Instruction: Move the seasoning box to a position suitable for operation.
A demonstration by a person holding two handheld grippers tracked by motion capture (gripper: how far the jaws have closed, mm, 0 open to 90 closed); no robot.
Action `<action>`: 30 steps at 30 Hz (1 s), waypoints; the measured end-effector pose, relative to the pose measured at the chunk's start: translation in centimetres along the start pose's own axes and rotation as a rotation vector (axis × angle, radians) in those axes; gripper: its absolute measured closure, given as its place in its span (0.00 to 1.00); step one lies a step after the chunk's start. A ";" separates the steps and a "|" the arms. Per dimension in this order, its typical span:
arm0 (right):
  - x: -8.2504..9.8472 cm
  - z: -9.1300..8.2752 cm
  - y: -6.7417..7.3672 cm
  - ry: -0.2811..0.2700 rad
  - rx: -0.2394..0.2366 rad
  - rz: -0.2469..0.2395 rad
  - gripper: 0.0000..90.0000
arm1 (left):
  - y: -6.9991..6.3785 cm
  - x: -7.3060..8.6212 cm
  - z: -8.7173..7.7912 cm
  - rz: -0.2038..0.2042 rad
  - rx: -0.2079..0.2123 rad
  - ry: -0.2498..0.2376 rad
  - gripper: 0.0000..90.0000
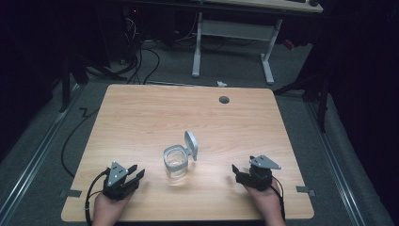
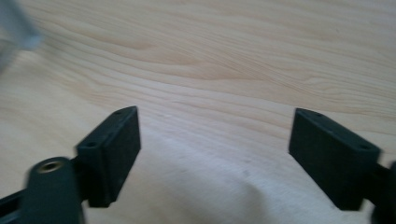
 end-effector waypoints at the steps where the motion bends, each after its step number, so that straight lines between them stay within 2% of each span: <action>1: 0.1 -0.2 0.1 0.007 -0.032 0.011 0.24 | -0.3 0.0 0.1 -0.003 0.002 -0.007 0.69; 2: 0.2 -0.4 0.0 0.005 -0.058 0.034 0.24 | -0.5 0.1 0.3 -0.008 0.001 -0.012 0.69; 3: 0.2 -0.4 0.0 0.005 -0.058 0.034 0.24 | -0.5 0.1 0.3 -0.008 0.001 -0.012 0.70; 5: 0.5 -0.7 -0.5 0.022 -0.093 0.110 0.27 | -1.1 0.1 0.6 -0.039 0.022 -0.009 0.71; 7: 0.7 -1.0 -0.5 0.018 -0.085 0.100 0.33 | -1.4 0.1 0.6 -0.034 0.034 -0.008 0.73; 8: 0.7 -1.1 -0.6 0.010 -0.077 0.095 0.36 | -2.0 0.1 0.6 -0.022 0.058 0.002 0.74; 9: 0.7 -1.1 -0.6 0.010 -0.077 0.095 0.36 | -2.0 0.1 0.6 -0.022 0.058 0.002 0.75; 10: 0.7 -1.3 -0.7 0.004 -0.083 0.091 0.42 | -2.6 0.1 0.7 -0.033 0.092 0.016 0.76; 11: 0.7 -1.3 -0.7 0.004 -0.083 0.091 0.42 | -2.6 0.1 0.7 -0.033 0.092 0.016 0.79; 12: 0.7 -1.3 -0.7 0.003 -0.091 0.087 0.49 | -3.1 0.2 0.8 -0.038 0.118 0.028 0.81; 14: 0.9 -1.2 -0.6 0.004 -0.089 0.081 0.55 | -3.6 0.2 0.8 -0.048 0.131 0.030 0.90; 16: 1.1 -1.1 -0.4 0.022 -0.135 0.071 0.64 | -4.1 0.3 0.8 -0.029 0.138 0.028 1.00; 17: 1.1 -1.1 -0.4 0.022 -0.135 0.071 0.64 | -4.1 0.3 0.8 -0.029 0.138 0.028 1.00; 18: 1.2 -1.0 0.0 0.039 -0.148 0.055 0.70 | -4.5 0.2 0.8 -0.021 0.149 0.029 1.00; 22: 1.1 -0.8 0.7 0.042 -0.157 0.036 0.71 | -5.4 0.4 1.5 -0.012 0.148 0.030 1.00; 25: 1.2 -0.6 0.7 0.040 -0.167 0.027 0.67 | -6.2 0.5 1.7 -0.003 0.158 0.038 1.00; 30: 1.2 -0.8 0.3 0.034 -0.185 0.051 0.63 | -6.8 0.5 1.9 0.002 0.162 0.050 1.00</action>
Point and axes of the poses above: each handheld gripper's, and its own axes: z roughly forward along the jaws, x roughly out of its underside, y roughly to its left, the point moved 2 cm from there along z, roughly forward along the jaws, and after that the axes turned 13 degrees about z, right-handed, at the moved point
